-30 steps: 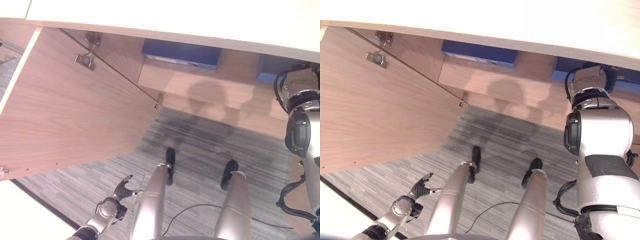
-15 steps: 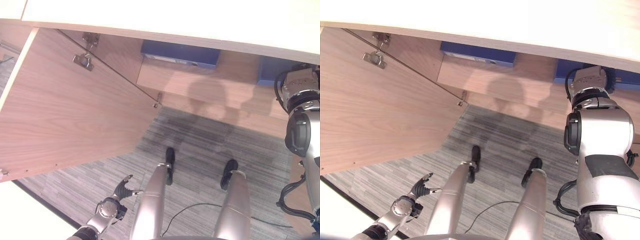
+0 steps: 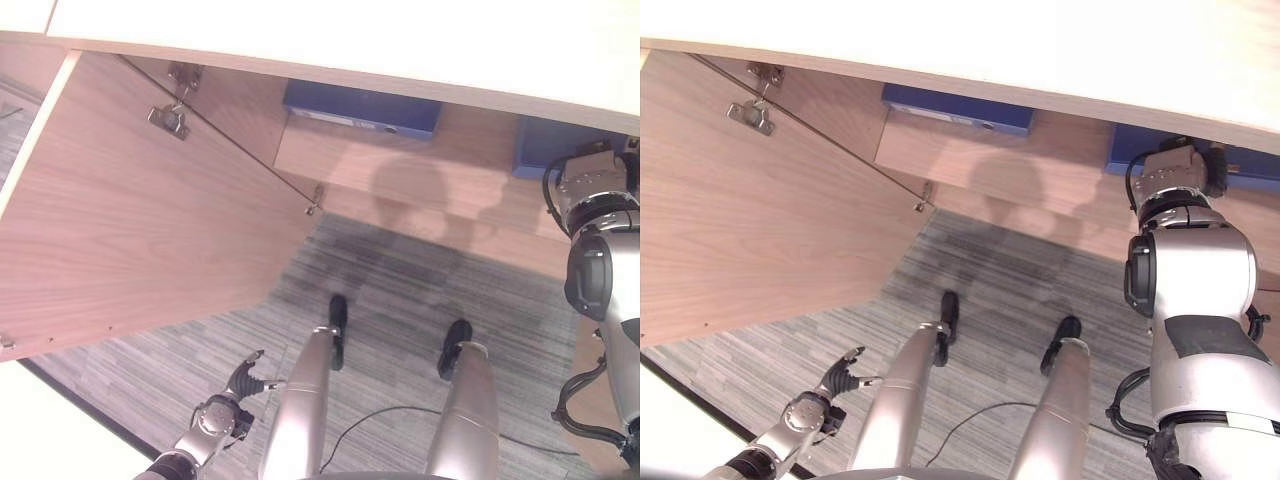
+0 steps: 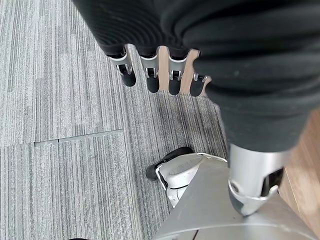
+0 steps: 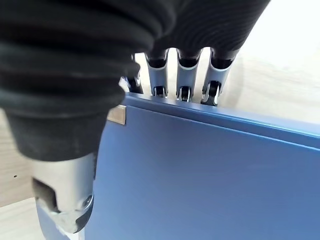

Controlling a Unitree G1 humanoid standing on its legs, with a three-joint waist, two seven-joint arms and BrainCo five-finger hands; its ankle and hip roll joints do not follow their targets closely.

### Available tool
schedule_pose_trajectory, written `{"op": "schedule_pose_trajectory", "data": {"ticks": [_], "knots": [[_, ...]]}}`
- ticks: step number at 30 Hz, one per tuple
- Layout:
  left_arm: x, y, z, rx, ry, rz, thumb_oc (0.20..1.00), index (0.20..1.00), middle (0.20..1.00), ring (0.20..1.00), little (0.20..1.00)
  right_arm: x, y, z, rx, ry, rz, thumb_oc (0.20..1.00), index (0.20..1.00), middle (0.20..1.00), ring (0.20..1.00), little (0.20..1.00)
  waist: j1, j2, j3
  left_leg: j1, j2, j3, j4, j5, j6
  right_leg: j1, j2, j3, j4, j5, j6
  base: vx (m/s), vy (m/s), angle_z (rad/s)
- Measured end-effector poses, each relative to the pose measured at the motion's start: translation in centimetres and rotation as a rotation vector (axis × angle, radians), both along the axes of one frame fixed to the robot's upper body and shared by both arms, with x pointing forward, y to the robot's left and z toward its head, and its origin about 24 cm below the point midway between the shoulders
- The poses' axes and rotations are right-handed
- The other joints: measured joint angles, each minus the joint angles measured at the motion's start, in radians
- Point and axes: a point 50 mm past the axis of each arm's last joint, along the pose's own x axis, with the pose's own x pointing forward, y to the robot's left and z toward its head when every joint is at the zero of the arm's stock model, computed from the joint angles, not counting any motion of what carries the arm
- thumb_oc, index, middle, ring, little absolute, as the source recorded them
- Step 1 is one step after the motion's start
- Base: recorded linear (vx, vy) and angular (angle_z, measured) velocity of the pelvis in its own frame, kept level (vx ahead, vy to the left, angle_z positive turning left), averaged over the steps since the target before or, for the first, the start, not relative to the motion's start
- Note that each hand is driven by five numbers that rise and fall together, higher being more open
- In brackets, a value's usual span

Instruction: Put the empty folder in the office cabinet

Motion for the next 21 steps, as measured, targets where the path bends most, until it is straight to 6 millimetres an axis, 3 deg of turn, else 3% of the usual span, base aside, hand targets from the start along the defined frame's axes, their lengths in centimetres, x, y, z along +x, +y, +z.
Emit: {"op": "schedule_pose_trajectory", "data": {"ticks": [3,7,9,21], "knots": [[0.0,0.0,0.0,-0.010,0.001,0.007,1.000,1.000,1.000,1.000,1.000,0.1,0.0,0.6,-0.018,0.000,0.016,1.000,1.000,1.000,1.000,1.000,0.004,0.001,0.001,0.000,0.000,0.000,-0.006,0.002,0.000,-0.001,0.000,0.000,-0.001,0.000,0.000,0.00,0.000,0.00],[0.1,0.0,0.1,-0.028,0.000,0.006,1.000,1.000,1.000,1.000,1.000,0.4,0.2,2.9,-0.076,-0.018,0.071,1.000,1.000,1.000,1.000,1.000,0.011,0.000,0.008,-0.003,-0.002,0.000,-0.030,0.017,-0.004,-0.014,-0.001,-0.001,-0.002,0.001,0.000,0.00,-0.001,0.01],[0.0,-0.1,0.1,-0.035,0.003,-0.001,1.000,1.000,1.000,1.000,1.000,0.0,-0.6,3.0,-0.076,-0.001,0.059,1.000,1.000,1.000,1.000,1.000,0.022,0.000,0.010,-0.003,-0.002,-0.001,-0.037,0.021,-0.006,-0.017,-0.001,-0.002,-0.003,0.000,-0.001,0.00,0.000,0.00],[0.3,0.0,0.2,-0.056,0.006,-0.009,1.000,1.000,1.000,1.000,1.000,-0.2,-1.1,2.9,-0.203,0.097,0.114,1.000,1.000,1.000,1.000,1.000,0.021,0.005,0.041,0.015,-0.005,-0.008,-0.070,0.045,-0.003,0.004,-0.001,-0.013,-0.033,0.016,-0.001,0.00,0.000,0.00]]}}
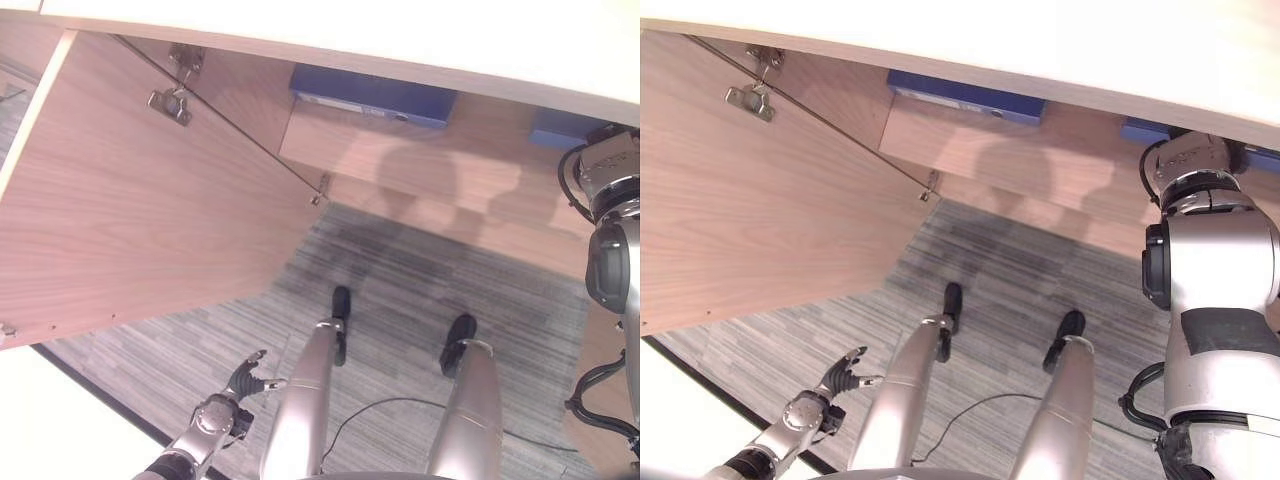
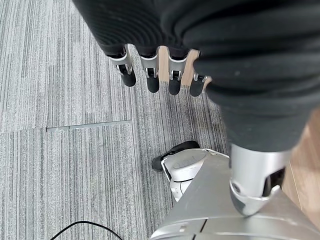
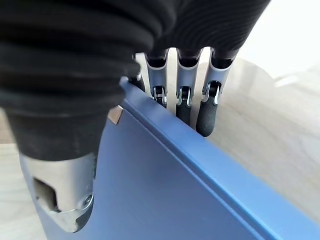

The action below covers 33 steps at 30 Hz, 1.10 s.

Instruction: Put the empty folder in the office cabinet

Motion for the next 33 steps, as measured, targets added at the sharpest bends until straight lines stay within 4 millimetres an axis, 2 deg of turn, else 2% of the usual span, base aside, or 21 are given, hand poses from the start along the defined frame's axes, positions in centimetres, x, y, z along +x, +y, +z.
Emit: {"op": "schedule_pose_trajectory", "data": {"ticks": [6,9,14,20,23,24,28,33], "knots": [[0.1,0.0,0.0,-0.005,0.005,0.000,1.000,1.000,1.000,1.000,1.000,-0.1,-0.3,-0.1,-0.009,-0.019,0.020,1.000,1.000,1.000,1.000,1.000,-0.001,0.003,0.012,0.030,-0.002,-0.001,-0.054,0.030,0.003,0.021,0.002,-0.006,-0.031,0.015,0.003,0.00,0.000,0.00],[0.1,0.0,0.0,-0.007,0.008,-0.001,1.000,1.000,1.000,1.000,1.000,-0.3,-1.0,-2.3,-0.066,0.025,0.058,1.000,1.000,1.000,1.000,1.000,0.003,0.003,0.013,0.077,-0.002,-0.004,-0.098,0.046,0.001,0.063,0.004,-0.015,-0.055,0.021,-0.002,0.00,-0.005,0.01],[0.2,0.1,0.2,-0.014,0.002,0.007,1.000,1.000,1.000,1.000,1.000,-0.4,-1.4,-4.4,-0.082,0.028,0.087,1.000,1.000,1.000,1.000,1.000,0.001,0.004,0.013,0.122,0.002,-0.016,-0.133,0.061,-0.007,0.111,0.009,-0.034,-0.083,0.022,-0.004,-0.05,0.005,0.02],[1.3,0.3,1.1,-0.057,-0.045,0.031,1.000,1.000,1.000,1.000,1.000,-0.8,-1.7,-7.5,-0.101,-0.091,0.136,1.000,1.000,1.000,1.000,1.000,-0.003,0.003,0.018,0.162,0.006,-0.023,-0.158,0.068,-0.005,0.167,0.016,-0.053,-0.129,0.038,-0.002,-0.02,-0.003,0.00],[1.2,0.4,1.0,-0.063,-0.032,0.029,1.000,1.000,1.000,1.000,1.000,-1.0,-1.0,-9.9,-0.051,-0.137,0.150,1.000,1.000,1.000,1.000,1.000,-0.006,0.000,0.030,0.218,0.008,-0.022,-0.201,0.077,-0.003,0.220,0.020,-0.061,-0.165,0.043,0.003,0.00,0.000,0.00],[1.1,0.4,1.0,-0.065,-0.028,0.027,1.000,1.000,1.000,1.000,1.000,-1.1,-0.5,-11.3,-0.037,-0.136,0.156,1.000,1.000,1.000,1.000,1.000,-0.008,-0.001,0.034,0.251,0.009,-0.022,-0.234,0.088,-0.003,0.251,0.022,-0.068,-0.189,0.049,0.003,0.00,0.000,0.00],[1.0,0.9,1.0,-0.087,-0.022,0.055,1.000,1.000,1.000,1.000,1.000,-1.3,0.3,-13.1,0.008,-0.168,0.176,1.000,1.000,1.000,1.000,1.000,-0.019,-0.003,0.035,0.297,0.016,-0.028,-0.274,0.098,-0.003,0.305,0.030,-0.087,-0.228,0.058,0.006,0.01,-0.001,0.01],[1.0,1.9,1.1,-0.103,-0.025,0.117,1.000,1.000,1.000,1.000,1.000,-2.5,2.3,-17.8,0.078,-0.175,0.208,1.000,1.000,1.000,1.000,1.000,-0.040,-0.008,0.035,0.368,0.017,-0.030,-0.310,0.098,-0.002,0.387,0.034,-0.104,-0.269,0.061,0.010,0.01,-0.002,0.02]]}}
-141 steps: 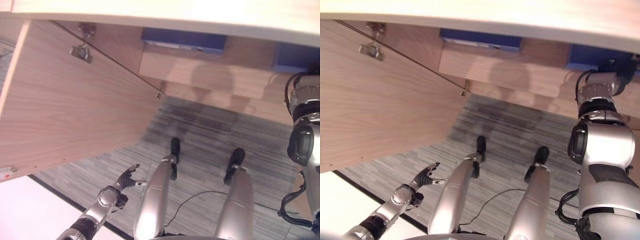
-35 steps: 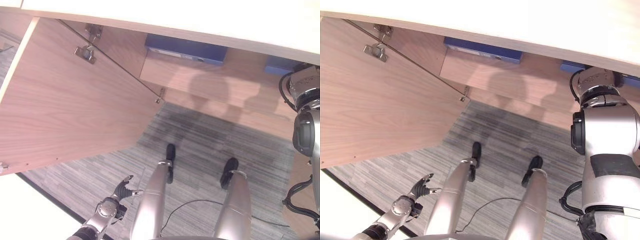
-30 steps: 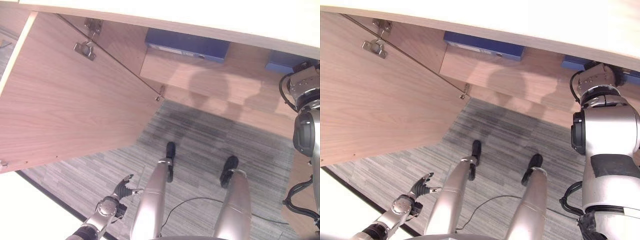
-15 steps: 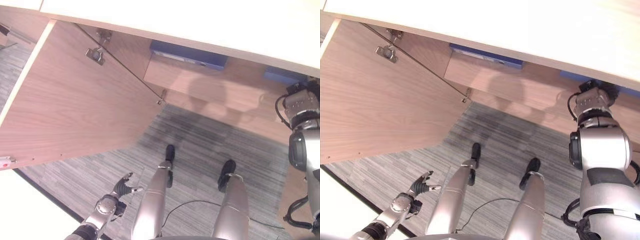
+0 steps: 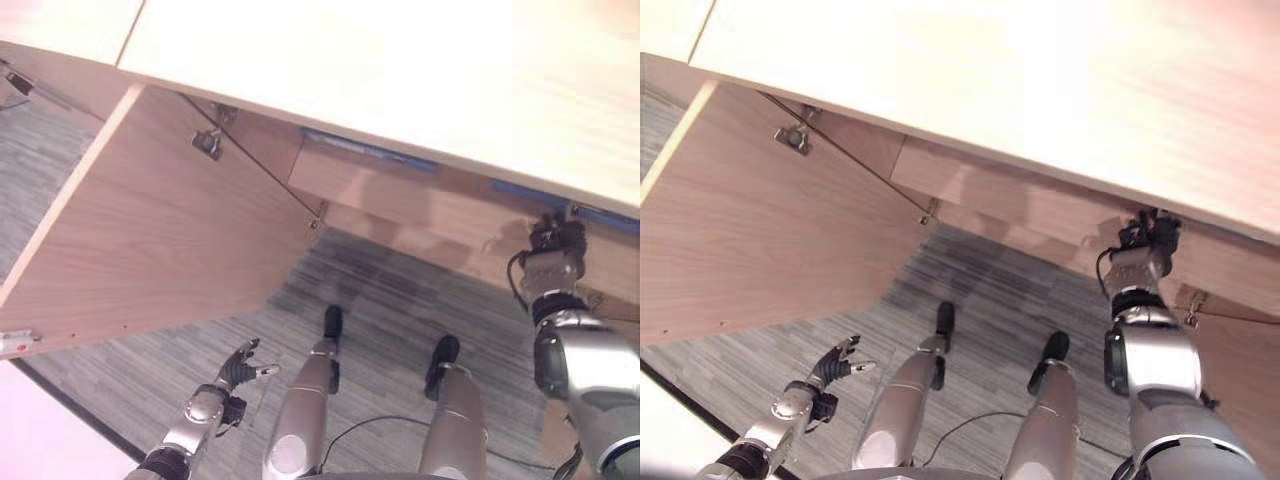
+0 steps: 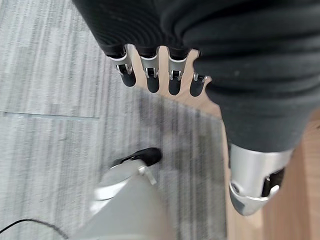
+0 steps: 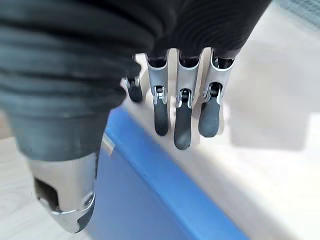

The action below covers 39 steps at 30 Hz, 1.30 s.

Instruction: Put the empty folder in the office cabinet

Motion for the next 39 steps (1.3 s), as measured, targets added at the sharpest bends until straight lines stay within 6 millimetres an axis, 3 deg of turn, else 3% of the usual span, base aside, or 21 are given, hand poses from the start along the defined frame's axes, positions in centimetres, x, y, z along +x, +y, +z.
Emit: {"op": "schedule_pose_trajectory", "data": {"ticks": [3,6,8,11,15,18,21,25,28,29,35,36,37,39], "knots": [[-0.3,0.5,-0.3,0.004,0.019,0.026,1.000,1.000,1.000,1.000,1.000,-0.7,2.0,-2.4,0.021,-0.005,0.064,1.000,1.000,1.000,1.000,1.000,-0.023,-0.012,0.004,0.032,0.002,-0.003,-0.012,-0.001,0.002,0.035,0.004,-0.007,-0.022,0.002,0.003,0.00,0.003,0.01],[-1.2,0.8,-1.0,0.004,0.059,0.045,1.000,1.000,1.000,1.000,1.000,-3.4,4.7,-7.6,0.075,0.086,0.129,1.000,1.000,1.000,1.000,1.000,-0.040,-0.038,-0.001,0.067,0.006,-0.003,-0.027,-0.002,0.002,0.077,0.007,-0.014,-0.048,0.004,0.007,0.01,0.006,-0.01],[-1.6,0.9,-1.3,-0.007,0.077,0.067,1.000,1.000,1.000,1.000,1.000,-6.4,5.4,-11.2,0.118,0.195,0.135,1.000,1.000,1.000,1.000,1.000,-0.044,-0.046,-0.003,0.090,0.009,0.001,-0.039,-0.001,0.003,0.109,0.014,-0.017,-0.085,0.022,0.012,0.02,0.025,-0.07],[-3.9,2.1,-2.2,-0.005,0.134,0.112,1.000,1.000,1.000,1.000,1.000,-8.9,5.5,-12.6,0.036,0.210,0.227,1.000,1.000,1.000,1.000,1.000,-0.068,-0.072,-0.018,0.151,0.016,0.013,-0.068,-0.001,0.008,0.183,0.027,-0.019,-0.158,0.049,0.020,0.02,0.037,-0.12],[-4.6,2.9,-2.4,0.020,0.157,0.123,1.000,1.000,1.000,1.000,1.000,-8.8,5.9,-12.7,-0.016,0.219,0.296,1.000,1.000,1.000,1.000,1.000,-0.071,-0.100,-0.035,0.177,0.017,0.017,-0.076,-0.002,0.010,0.217,0.030,-0.018,-0.183,0.060,0.025,0.04,0.035,-0.04],[-5.1,2.6,-2.8,0.014,0.176,0.123,1.000,1.000,1.000,1.000,1.000,-9.5,6.7,-13.4,-0.151,0.313,0.452,1.000,1.000,1.000,1.000,1.000,-0.073,-0.108,-0.049,0.226,0.021,0.018,-0.101,0.000,0.012,0.280,0.039,-0.027,-0.234,0.080,0.031,0.09,0.008,-0.01],[-7.3,3.1,-3.7,0.041,0.252,0.123,1.000,1.000,1.000,1.000,1.000,-13.5,8.0,-16.2,-0.291,0.508,0.670,1.000,1.000,1.000,1.000,1.000,-0.081,-0.141,-0.126,0.321,0.027,0.020,-0.175,0.004,0.013,0.390,0.054,-0.051,-0.332,0.100,0.038,0.14,0.027,0.01],[-10.1,3.5,-4.7,0.060,0.343,0.146,1.000,1.000,1.000,1.000,1.000,-19.6,8.5,-19.5,-0.299,0.717,0.815,1.000,1.000,1.000,1.000,1.000,-0.104,-0.176,-0.264,0.465,0.033,0.061,-0.284,0.008,0.011,0.552,0.083,-0.051,-0.525,0.160,0.053,0.16,0.028,-0.21],[-10.0,2.7,-4.8,0.048,0.342,0.127,1.000,1.000,1.000,1.000,1.000,-19.2,8.4,-19.3,-0.308,0.711,0.824,1.000,1.000,1.000,1.000,1.000,-0.123,-0.175,-0.270,0.526,0.031,0.073,-0.302,0.008,0.008,0.618,0.086,-0.045,-0.572,0.179,0.056,0.10,0.032,-0.14],[-9.8,2.5,-4.8,0.047,0.334,0.111,1.000,1.000,1.000,1.000,1.000,-18.8,8.4,-18.9,-0.347,0.699,0.854,0.200,0.200,0.200,0.200,0.200,-0.123,-0.170,-0.272,0.533,0.033,0.072,-0.302,0.007,0.008,0.629,0.089,-0.045,-0.578,0.180,0.056,0.05,0.007,-0.06],[-10.9,2.6,-5.1,0.054,0.369,0.112,1.000,1.000,1.000,1.000,1.000,-18.2,8.3,-18.4,-0.608,0.762,1.069,0.200,0.200,0.200,0.200,0.200,-0.116,-0.159,-0.270,0.550,0.034,0.069,-0.303,0.009,0.005,0.649,0.092,-0.044,-0.584,0.185,0.056,0.01,0.001,0.00],[-11.3,2.7,-5.2,0.057,0.379,0.114,1.000,1.000,1.000,1.000,1.000,-18.2,8.4,-18.3,-0.638,0.771,1.100,0.655,0.655,0.655,0.655,0.655,-0.113,-0.158,-0.269,0.551,0.034,0.067,-0.303,0.009,0.004,0.652,0.092,-0.045,-0.585,0.186,0.056,0.00,-0.033,0.01],[-11.7,2.8,-5.2,0.061,0.389,0.116,1.000,1.000,1.000,1.000,1.000,-18.2,8.7,-18.4,-0.675,0.782,1.143,1.000,1.000,1.000,1.000,1.000,-0.113,-0.157,-0.269,0.555,0.034,0.066,-0.303,0.010,0.004,0.656,0.092,-0.045,-0.585,0.186,0.057,-0.01,-0.041,0.03],[-12.1,3.0,-5.3,0.059,0.397,0.141,1.000,1.000,1.000,1.000,1.000,-18.5,9.2,-18.6,-0.725,0.802,1.207,1.000,1.000,1.000,1.000,1.000,-0.106,-0.156,-0.269,0.565,0.035,0.063,-0.302,0.010,0.004,0.670,0.093,-0.049,-0.587,0.186,0.057,-0.01,-0.040,0.05]]}}
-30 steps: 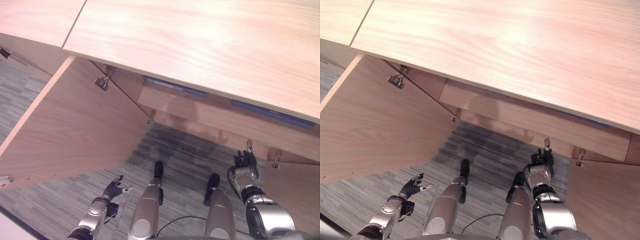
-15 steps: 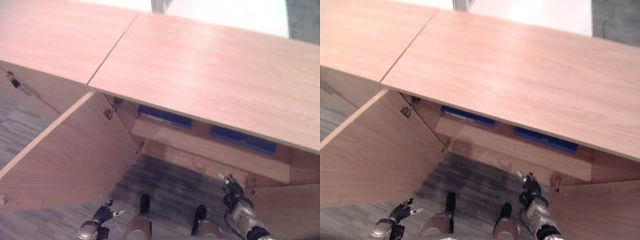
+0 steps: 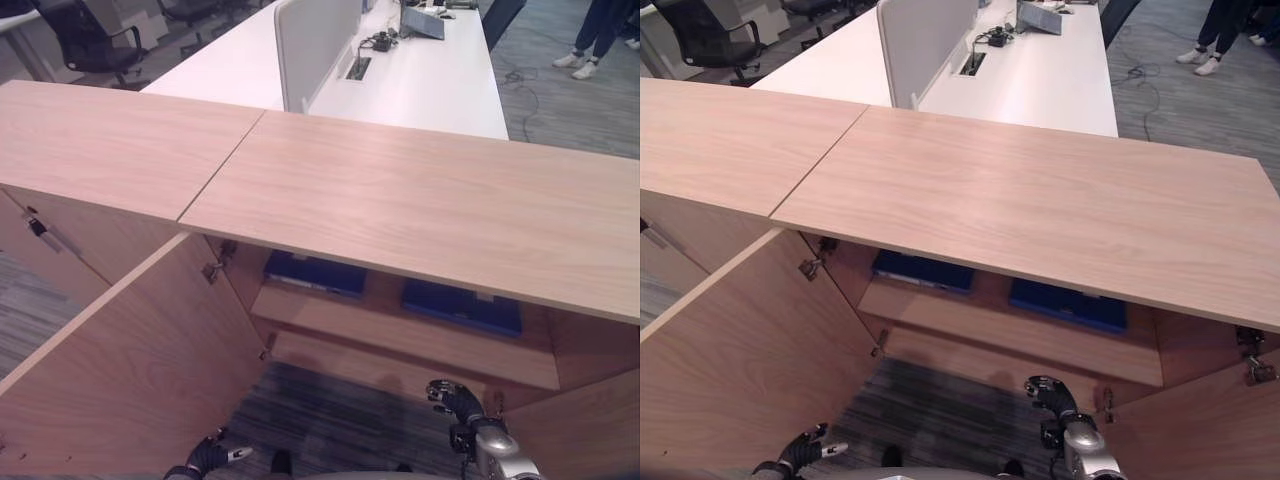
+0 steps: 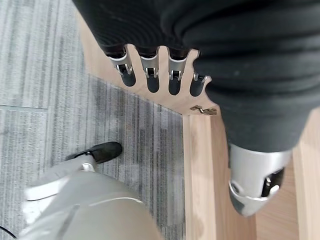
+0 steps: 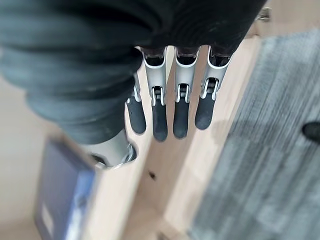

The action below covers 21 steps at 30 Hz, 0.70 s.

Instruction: Put the empty folder in the office cabinet

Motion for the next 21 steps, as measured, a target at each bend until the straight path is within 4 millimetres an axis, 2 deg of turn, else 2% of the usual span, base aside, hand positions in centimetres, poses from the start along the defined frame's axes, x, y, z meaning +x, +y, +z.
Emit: {"op": "schedule_pose_trajectory", "data": {"ticks": [6,7,8,9,10,11,12,13,14,15,16,17,18,19,21], "knots": [[-0.2,-0.4,-0.2,-0.008,0.007,0.018,1.000,1.000,1.000,1.000,1.000,-0.4,0.6,-0.4,-0.032,0.035,0.065,1.000,1.000,1.000,1.000,1.000,0.041,0.023,0.016,0.002,0.001,-0.048,0.002,0.013,-0.005,0.038,0.006,-0.045,-0.004,-0.002,-0.001,-0.05,-0.063,0.25],[-0.3,-0.8,-0.4,-0.018,0.009,0.022,1.000,1.000,1.000,1.000,1.000,-0.6,1.0,-0.6,-0.038,0.047,0.100,1.000,1.000,1.000,1.000,1.000,0.059,0.038,0.025,-0.017,0.001,-0.085,0.013,0.017,-0.011,0.053,0.012,-0.083,-0.004,-0.007,-0.002,-0.16,-0.038,0.71],[0.6,-1.3,-0.4,-0.028,-0.012,0.016,1.000,1.000,1.000,1.000,1.000,-0.7,1.1,-0.6,-0.049,0.050,0.119,1.000,1.000,1.000,1.000,1.000,0.065,0.033,0.030,-0.020,0.002,-0.110,0.019,0.021,-0.016,0.059,0.014,-0.110,-0.010,-0.011,-0.001,-0.24,-0.036,0.99],[0.3,-1.5,-0.5,-0.035,0.000,0.019,1.000,1.000,1.000,1.000,1.000,-0.6,1.3,-0.7,-0.051,0.054,0.134,1.000,1.000,1.000,1.000,1.000,0.093,0.057,0.042,-0.046,0.003,-0.146,0.021,0.035,-0.023,0.068,0.022,-0.147,-0.008,-0.020,0.000,-0.26,-0.020,0.90],[1.3,-1.9,-0.5,-0.039,-0.018,0.011,1.000,1.000,1.000,1.000,1.000,-0.5,1.3,-0.6,-0.059,0.052,0.138,1.000,1.000,1.000,1.000,1.000,0.099,0.052,0.045,-0.079,0.003,-0.177,0.041,0.047,-0.040,0.063,0.024,-0.179,-0.009,-0.023,-0.002,-0.22,0.012,1.04],[1.8,-2.1,-0.4,-0.042,-0.030,0.011,1.000,1.000,1.000,1.000,1.000,0.0,1.2,-0.5,-0.065,0.043,0.148,1.000,1.000,1.000,1.000,1.000,0.107,0.060,0.054,-0.103,0.001,-0.205,0.046,0.066,-0.056,0.058,0.029,-0.211,-0.010,-0.026,-0.007,-0.25,0.086,1.18],[2.6,-2.7,-0.4,-0.062,-0.053,0.029,1.000,1.000,1.000,1.000,1.000,1.3,0.9,0.0,-0.090,0.022,0.148,1.000,1.000,1.000,1.000,1.000,0.127,0.084,0.068,-0.158,0.001,-0.222,0.041,0.120,-0.078,0.040,0.038,-0.257,-0.011,-0.023,-0.013,-0.21,0.101,1.10],[3.1,-3.0,-0.4,-0.072,-0.064,0.039,1.000,1.000,1.000,1.000,1.000,2.1,0.6,0.3,-0.108,0.010,0.146,1.000,1.000,1.000,1.000,1.000,0.139,0.096,0.078,-0.180,-0.001,-0.212,0.033,0.154,-0.087,0.030,0.040,-0.276,-0.010,-0.020,-0.017,-0.23,0.101,0.90],[3.4,-3.1,-0.4,-0.076,-0.066,0.050,1.000,1.000,1.000,1.000,1.000,2.6,0.2,0.4,-0.126,0.008,0.143,1.000,1.000,1.000,1.000,1.000,0.145,0.094,0.090,-0.191,0.004,-0.160,0.010,0.174,-0.104,0.021,0.036,-0.292,-0.011,-0.010,-0.038,-0.15,0.073,0.47],[3.0,-3.0,-0.5,-0.074,-0.053,0.058,1.000,1.000,1.000,1.000,1.000,3.2,0.1,0.7,-0.136,-0.005,0.143,1.000,1.000,1.000,1.000,1.000,0.149,0.103,0.091,-0.194,0.013,-0.081,0.013,0.153,-0.099,0.018,0.033,-0.301,-0.011,-0.003,-0.049,-0.24,0.131,0.25],[1.8,-2.6,-0.9,-0.063,-0.005,0.079,1.000,1.000,1.000,1.000,1.000,3.9,0.2,1.1,-0.143,-0.023,0.151,1.000,1.000,1.000,1.000,1.000,0.150,0.087,0.094,-0.188,0.024,0.077,0.098,0.069,-0.015,0.011,-0.013,-0.333,-0.002,0.019,-0.061,-0.21,0.175,0.62],[1.0,-1.5,-0.9,-0.054,0.008,0.150,1.000,1.000,1.000,1.000,1.000,3.5,-0.1,0.9,-0.153,-0.007,0.149,1.000,1.000,1.000,1.000,1.000,0.101,0.024,0.109,-0.163,0.047,0.188,0.232,0.020,-0.026,0.033,-0.100,-0.363,0.032,0.013,-0.029,-0.22,0.157,0.87],[0.8,-1.6,-1.0,-0.058,0.010,0.159,1.000,1.000,1.000,1.000,1.000,2.7,-0.8,0.6,-0.168,0.015,0.144,1.000,1.000,1.000,1.000,1.000,0.084,0.039,0.103,-0.138,0.075,0.186,0.236,0.018,-0.021,0.047,-0.106,-0.375,0.057,0.004,-0.016,-0.10,0.135,1.10],[0.6,-1.8,-1.1,-0.065,0.011,0.169,1.000,1.000,1.000,1.000,1.000,1.9,-1.6,0.4,-0.184,0.043,0.134,1.000,1.000,1.000,1.000,1.000,0.079,0.059,0.092,-0.119,0.075,0.184,0.197,-0.022,-0.012,0.049,-0.108,-0.394,0.076,-0.006,-0.005,-0.12,0.145,0.91],[2.3,-0.5,-0.3,-0.037,-0.042,0.168,1.000,1.000,1.000,1.000,1.000,1.7,-1.1,0.2,-0.160,0.047,0.123,1.000,1.000,1.000,1.000,1.000,0.078,0.026,0.109,-0.124,0.041,0.179,0.142,-0.009,0.008,0.034,-0.123,-0.377,0.106,-0.019,-0.014,-0.04,0.155,0.86]]}}
